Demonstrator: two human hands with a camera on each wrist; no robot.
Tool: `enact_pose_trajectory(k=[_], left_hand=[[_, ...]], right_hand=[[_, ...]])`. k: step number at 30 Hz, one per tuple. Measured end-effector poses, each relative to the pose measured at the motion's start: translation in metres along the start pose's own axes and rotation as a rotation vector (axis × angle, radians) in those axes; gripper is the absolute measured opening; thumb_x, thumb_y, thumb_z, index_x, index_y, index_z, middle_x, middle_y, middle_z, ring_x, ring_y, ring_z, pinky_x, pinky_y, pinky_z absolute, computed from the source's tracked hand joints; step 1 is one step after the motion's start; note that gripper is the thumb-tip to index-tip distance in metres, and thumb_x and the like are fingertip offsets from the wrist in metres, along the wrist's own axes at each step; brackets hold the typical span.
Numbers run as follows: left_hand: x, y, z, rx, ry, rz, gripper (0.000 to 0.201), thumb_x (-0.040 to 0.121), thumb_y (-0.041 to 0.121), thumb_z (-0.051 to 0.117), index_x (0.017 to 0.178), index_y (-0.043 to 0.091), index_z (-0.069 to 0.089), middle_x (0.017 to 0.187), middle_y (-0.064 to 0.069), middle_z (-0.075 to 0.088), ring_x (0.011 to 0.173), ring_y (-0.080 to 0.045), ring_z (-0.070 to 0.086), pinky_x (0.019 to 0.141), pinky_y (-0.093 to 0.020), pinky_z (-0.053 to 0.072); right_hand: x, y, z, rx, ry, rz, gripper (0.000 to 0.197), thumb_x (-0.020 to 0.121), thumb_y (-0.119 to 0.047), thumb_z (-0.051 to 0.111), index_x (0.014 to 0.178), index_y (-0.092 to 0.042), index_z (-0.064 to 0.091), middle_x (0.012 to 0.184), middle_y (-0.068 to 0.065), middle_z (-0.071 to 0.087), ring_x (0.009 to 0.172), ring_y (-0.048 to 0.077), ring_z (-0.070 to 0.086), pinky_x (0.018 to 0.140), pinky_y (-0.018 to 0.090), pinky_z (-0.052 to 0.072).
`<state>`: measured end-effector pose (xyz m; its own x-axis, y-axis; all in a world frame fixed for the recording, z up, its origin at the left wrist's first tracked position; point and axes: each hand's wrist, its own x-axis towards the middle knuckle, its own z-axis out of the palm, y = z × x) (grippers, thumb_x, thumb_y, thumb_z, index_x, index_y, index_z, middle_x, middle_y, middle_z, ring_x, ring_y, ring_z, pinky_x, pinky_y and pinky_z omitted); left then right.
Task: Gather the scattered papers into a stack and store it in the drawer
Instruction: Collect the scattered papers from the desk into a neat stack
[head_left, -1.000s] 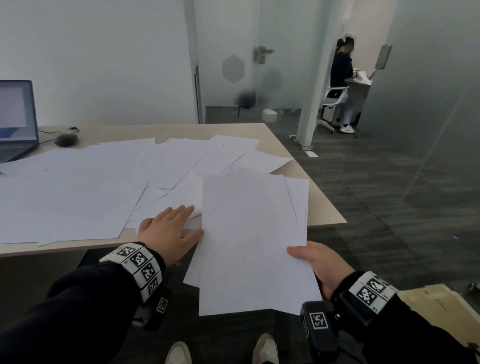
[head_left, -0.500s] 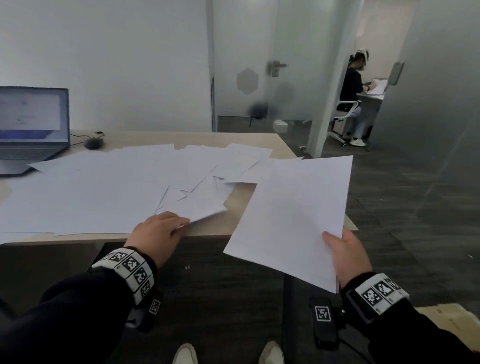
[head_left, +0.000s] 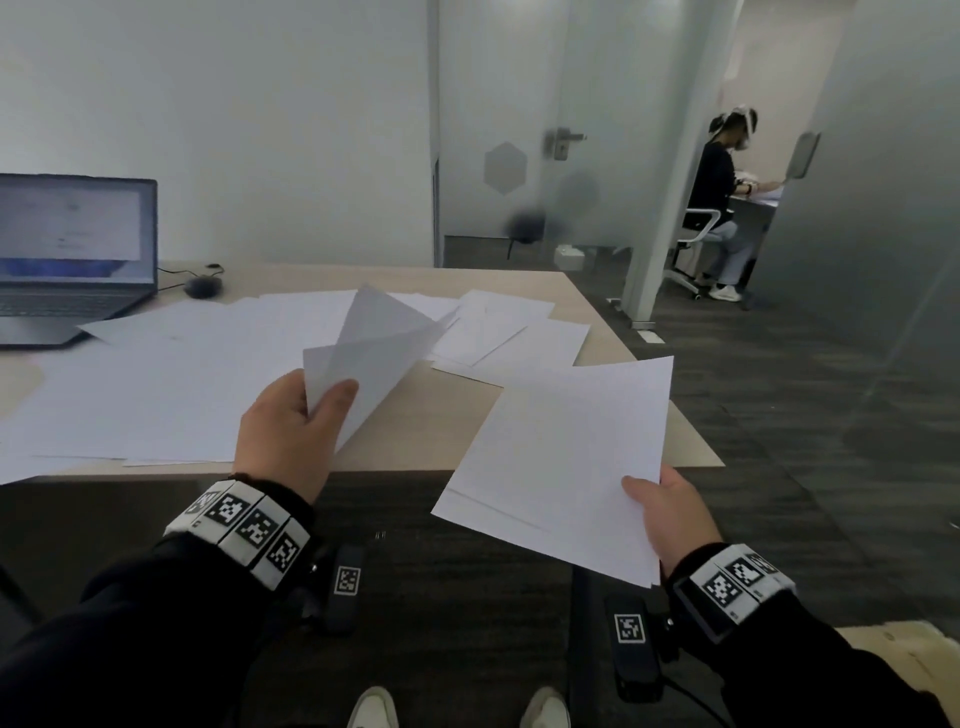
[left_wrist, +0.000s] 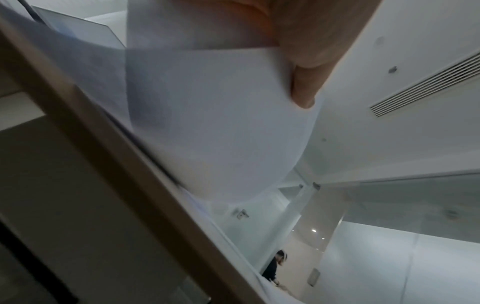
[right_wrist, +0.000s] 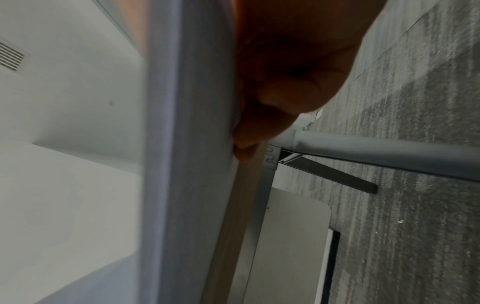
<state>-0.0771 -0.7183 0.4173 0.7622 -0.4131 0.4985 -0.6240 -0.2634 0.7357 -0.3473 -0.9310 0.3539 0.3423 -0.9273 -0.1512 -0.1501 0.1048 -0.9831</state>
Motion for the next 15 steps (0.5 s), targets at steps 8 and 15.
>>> enact_pose_trajectory(k=[8,15], left_hand=[[-0.018,0.045,0.037,-0.115,-0.12,0.606,0.012,0.088,0.028,0.068,0.089,0.019,0.075,0.09,0.011,0.065,0.079,-0.008,0.059,0.07,-0.024,0.048],[-0.054,0.049,0.092,0.149,-0.44,0.934,0.034,0.082,0.057,0.061,0.066,0.027,0.061,0.08,0.015,0.062,0.07,-0.013,0.058,0.064,-0.027,0.043]], right_hand=[[-0.014,-0.016,0.015,0.034,-0.121,0.02,0.025,0.097,-0.006,0.048,0.104,-0.022,0.066,0.103,0.005,0.073,0.096,0.029,0.069,0.086,0.045,0.056],[-0.017,-0.024,0.003,-0.006,-0.123,0.008,0.027,0.102,-0.029,0.05,0.103,-0.011,0.07,0.105,0.005,0.074,0.078,0.01,0.065,0.061,0.02,0.047]])
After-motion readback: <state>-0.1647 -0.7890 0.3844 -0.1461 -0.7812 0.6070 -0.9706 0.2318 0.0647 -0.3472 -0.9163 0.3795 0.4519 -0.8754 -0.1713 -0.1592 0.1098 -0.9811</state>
